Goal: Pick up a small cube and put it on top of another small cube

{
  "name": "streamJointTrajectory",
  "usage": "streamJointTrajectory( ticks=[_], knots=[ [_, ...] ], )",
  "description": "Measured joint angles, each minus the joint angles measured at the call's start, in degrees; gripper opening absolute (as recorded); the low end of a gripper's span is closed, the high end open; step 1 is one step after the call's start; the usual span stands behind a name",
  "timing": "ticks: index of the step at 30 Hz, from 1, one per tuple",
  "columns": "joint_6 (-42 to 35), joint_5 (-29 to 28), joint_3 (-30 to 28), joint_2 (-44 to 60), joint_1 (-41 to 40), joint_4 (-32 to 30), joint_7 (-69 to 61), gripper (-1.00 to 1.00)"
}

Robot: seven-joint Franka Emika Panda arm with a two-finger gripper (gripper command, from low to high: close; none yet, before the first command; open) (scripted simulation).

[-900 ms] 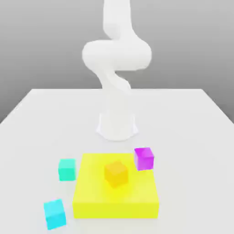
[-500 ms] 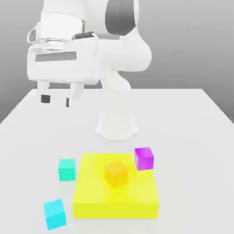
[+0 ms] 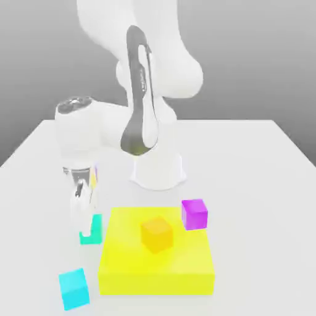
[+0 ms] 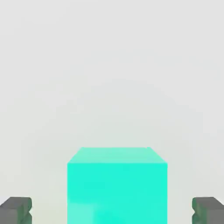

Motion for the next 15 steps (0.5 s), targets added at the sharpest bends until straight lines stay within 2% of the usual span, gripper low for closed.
streamJointTrajectory(
  ticks=[1,8,15],
  knots=[
    [1.1,0.0,0.0,1.3,0.0,0.2,0.0,-1.00],
    [1.2,-0.2,0.1,1.3,-0.1,0.2,0.1,-1.00],
    [-9.7,-0.8,-0.2,-11.9,0.0,-2.1,0.6,-1.00]
  ],
)
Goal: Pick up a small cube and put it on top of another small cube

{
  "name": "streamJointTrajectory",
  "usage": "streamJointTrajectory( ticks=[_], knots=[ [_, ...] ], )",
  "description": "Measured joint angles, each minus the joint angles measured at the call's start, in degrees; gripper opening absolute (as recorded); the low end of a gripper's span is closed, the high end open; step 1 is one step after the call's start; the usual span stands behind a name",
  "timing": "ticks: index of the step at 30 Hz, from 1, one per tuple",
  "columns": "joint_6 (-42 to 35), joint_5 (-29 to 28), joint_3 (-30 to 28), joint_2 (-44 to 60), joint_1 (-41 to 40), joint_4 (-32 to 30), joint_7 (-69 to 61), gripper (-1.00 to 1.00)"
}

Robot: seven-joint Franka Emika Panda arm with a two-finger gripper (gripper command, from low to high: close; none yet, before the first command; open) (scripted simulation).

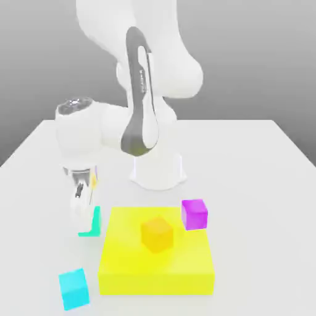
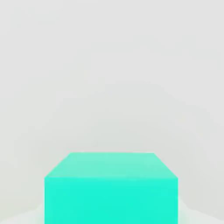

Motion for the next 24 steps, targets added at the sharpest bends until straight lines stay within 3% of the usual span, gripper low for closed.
streamJointTrajectory(
  ticks=[4,15,20,21,24],
  knots=[
    [-5.9,-0.6,0.4,-2.4,1.3,3.5,-2.9,-1.00],
    [-19.8,-1.1,4.2,6.3,5.8,26.0,-20.4,-1.00],
    [-13.2,-2.6,4.1,15.4,6.2,28.5,-21.0,-1.00],
    [-12.1,-2.8,3.9,16.5,6.3,28.6,-20.9,1.00],
    [-12.1,-2.8,3.9,16.5,6.3,28.6,-20.9,1.00]
  ],
)
